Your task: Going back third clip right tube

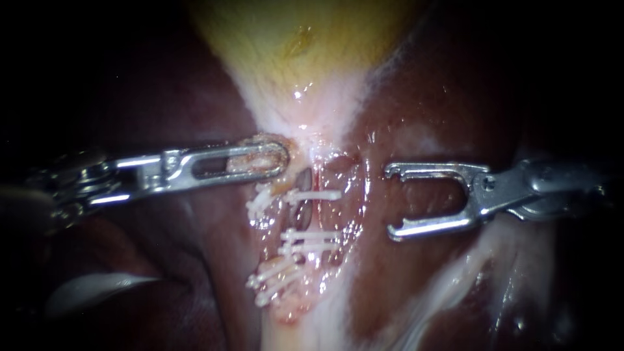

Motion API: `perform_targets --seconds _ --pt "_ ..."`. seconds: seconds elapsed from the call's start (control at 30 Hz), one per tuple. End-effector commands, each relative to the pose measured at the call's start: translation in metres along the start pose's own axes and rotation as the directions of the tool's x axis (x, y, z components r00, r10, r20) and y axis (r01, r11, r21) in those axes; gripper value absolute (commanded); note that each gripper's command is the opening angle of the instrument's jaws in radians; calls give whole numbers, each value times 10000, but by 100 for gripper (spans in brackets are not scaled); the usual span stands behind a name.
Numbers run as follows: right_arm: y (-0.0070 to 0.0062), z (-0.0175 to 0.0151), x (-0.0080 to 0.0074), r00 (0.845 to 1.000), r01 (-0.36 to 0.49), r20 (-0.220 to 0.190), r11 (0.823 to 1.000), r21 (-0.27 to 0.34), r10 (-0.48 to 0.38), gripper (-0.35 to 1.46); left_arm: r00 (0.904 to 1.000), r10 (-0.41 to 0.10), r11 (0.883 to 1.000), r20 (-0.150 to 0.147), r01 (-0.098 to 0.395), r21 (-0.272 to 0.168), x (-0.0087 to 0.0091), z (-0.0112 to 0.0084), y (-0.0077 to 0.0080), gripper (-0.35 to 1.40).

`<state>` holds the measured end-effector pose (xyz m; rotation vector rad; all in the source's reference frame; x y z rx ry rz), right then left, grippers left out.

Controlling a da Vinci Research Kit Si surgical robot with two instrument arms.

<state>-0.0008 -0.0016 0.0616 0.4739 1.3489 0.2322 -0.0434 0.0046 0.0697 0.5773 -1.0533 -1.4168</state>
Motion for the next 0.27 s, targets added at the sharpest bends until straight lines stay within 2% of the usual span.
perform_targets --seconds 0.03,0.27 --pt "0 0 0 10000 1 0 10000 1 -1 50 10000 5 10000 -6 -5 11 0 0 0 -35" --pt "-1 0 0 10000 1 -1 10000 1 -1 50 10000 5 10000 -6 -5 11 0 -1 0 -35"
